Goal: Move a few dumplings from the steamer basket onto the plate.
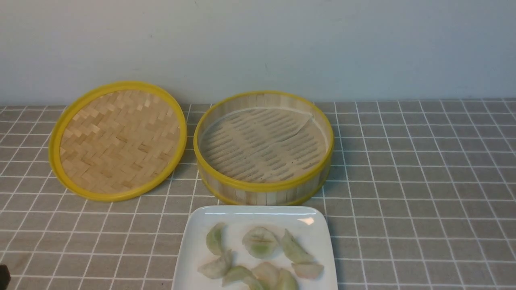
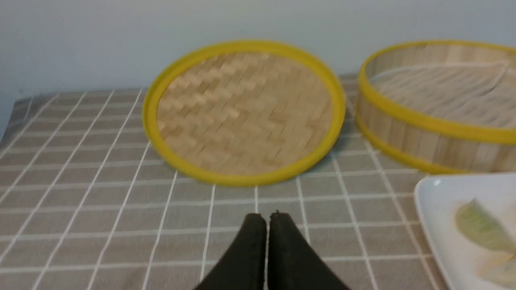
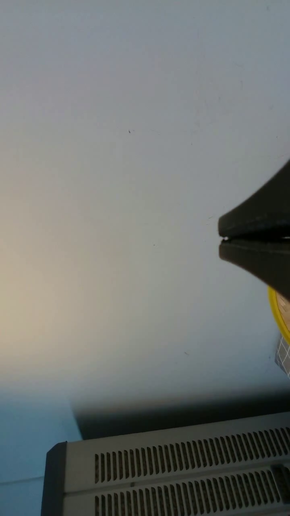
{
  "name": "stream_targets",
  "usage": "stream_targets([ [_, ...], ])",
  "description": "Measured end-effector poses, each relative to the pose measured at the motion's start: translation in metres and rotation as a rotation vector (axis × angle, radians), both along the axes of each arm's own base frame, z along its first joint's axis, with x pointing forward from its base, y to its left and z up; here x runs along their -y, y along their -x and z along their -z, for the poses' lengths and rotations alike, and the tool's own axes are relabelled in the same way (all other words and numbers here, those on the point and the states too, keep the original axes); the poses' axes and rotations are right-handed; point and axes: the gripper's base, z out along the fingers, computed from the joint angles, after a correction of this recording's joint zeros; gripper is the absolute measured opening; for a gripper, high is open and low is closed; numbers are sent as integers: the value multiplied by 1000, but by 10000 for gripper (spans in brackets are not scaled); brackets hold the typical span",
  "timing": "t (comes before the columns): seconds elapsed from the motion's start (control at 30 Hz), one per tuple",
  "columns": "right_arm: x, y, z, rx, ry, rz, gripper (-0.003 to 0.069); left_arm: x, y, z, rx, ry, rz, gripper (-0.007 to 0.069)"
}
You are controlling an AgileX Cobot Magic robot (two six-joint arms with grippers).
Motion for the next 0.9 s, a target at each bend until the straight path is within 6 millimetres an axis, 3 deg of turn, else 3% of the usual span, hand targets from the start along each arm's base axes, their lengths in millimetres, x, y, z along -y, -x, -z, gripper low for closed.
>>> stream_targets([
  [0.03, 0, 0, 0, 0, 0, 0, -15, -1, -2, 15, -30, 0, -21, -5],
  [0.2, 0, 0, 0, 0, 0, 0, -15, -2, -4, 32, -58, -1, -35, -5],
  [0.9, 0, 0, 0, 1, 1, 1, -15, 2, -4, 32, -62, -26, 37, -5],
])
